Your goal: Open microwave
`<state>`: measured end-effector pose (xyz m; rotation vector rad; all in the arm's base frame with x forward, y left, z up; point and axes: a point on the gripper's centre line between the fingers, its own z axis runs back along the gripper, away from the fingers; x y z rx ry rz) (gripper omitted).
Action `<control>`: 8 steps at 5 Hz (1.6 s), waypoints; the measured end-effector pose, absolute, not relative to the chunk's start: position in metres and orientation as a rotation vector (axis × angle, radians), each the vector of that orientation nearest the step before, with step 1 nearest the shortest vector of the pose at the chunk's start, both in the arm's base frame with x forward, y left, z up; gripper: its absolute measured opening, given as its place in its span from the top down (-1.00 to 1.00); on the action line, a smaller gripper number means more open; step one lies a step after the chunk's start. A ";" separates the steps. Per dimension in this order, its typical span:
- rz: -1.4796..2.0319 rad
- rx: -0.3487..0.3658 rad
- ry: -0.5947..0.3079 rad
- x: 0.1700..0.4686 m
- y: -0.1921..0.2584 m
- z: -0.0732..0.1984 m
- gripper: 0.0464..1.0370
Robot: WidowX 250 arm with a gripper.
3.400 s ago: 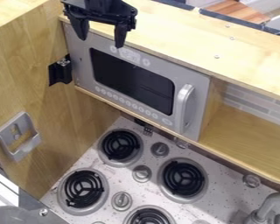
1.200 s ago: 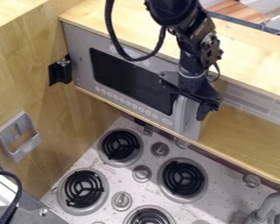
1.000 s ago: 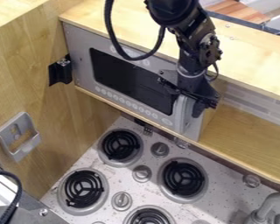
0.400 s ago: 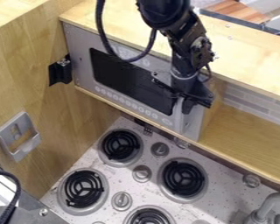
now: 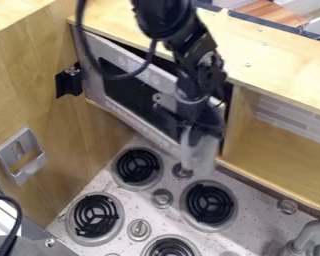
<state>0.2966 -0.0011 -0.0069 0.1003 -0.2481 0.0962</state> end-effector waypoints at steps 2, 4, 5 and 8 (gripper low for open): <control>0.128 0.116 -0.207 0.264 0.012 -0.005 0.31; 0.155 0.106 -0.217 0.273 0.013 0.001 -0.86; 0.152 0.112 -0.203 0.271 0.013 0.001 -0.92; 0.220 0.234 -0.316 0.260 0.011 0.073 -0.92</control>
